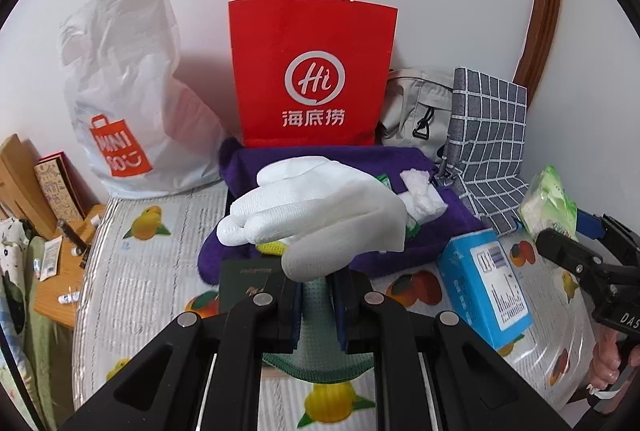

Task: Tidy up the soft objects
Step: 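Lower the tissue pack and glove onto the purple towel with both grippers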

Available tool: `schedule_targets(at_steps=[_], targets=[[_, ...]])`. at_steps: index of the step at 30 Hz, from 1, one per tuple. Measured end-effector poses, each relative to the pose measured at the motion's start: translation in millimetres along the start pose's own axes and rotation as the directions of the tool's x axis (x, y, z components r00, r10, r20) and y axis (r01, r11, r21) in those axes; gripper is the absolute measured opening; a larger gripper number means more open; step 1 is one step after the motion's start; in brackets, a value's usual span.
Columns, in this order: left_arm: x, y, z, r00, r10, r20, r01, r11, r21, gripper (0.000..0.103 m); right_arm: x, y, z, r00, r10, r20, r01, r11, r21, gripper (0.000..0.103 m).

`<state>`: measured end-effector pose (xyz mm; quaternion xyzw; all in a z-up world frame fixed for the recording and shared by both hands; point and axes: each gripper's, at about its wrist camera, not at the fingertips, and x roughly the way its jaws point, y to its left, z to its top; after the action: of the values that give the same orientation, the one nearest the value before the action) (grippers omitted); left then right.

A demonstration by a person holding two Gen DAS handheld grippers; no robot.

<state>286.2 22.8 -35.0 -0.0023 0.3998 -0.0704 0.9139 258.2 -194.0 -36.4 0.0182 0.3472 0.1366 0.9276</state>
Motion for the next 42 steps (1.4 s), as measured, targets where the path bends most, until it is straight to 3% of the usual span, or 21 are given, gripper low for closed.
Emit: schedule_targets(at_steps=[6, 21, 28, 42], targets=[[27, 2, 16, 1.0, -0.022, 0.013, 0.023, 0.999, -0.031, 0.013, 17, -10, 18, 0.999, 0.009, 0.031, -0.009, 1.0, 0.022, 0.075], [77, 18, 62, 1.0, -0.008, 0.02, 0.01, 0.997, -0.072, 0.013, 86, -15, 72, 0.999, 0.029, 0.015, -0.029, 0.999, -0.015, 0.075], [104, 31, 72, 1.0, -0.013, 0.017, 0.015, 0.995, -0.099, 0.013, 117, -17, 77, 0.999, 0.036, 0.014, -0.036, 0.999, -0.014, 0.075], [162, 34, 67, 0.994, -0.051, -0.096, 0.04, 0.993, -0.11, 0.013, 186, -33, 60, 0.989, -0.011, -0.15, 0.01, 1.0, -0.008, 0.075]])
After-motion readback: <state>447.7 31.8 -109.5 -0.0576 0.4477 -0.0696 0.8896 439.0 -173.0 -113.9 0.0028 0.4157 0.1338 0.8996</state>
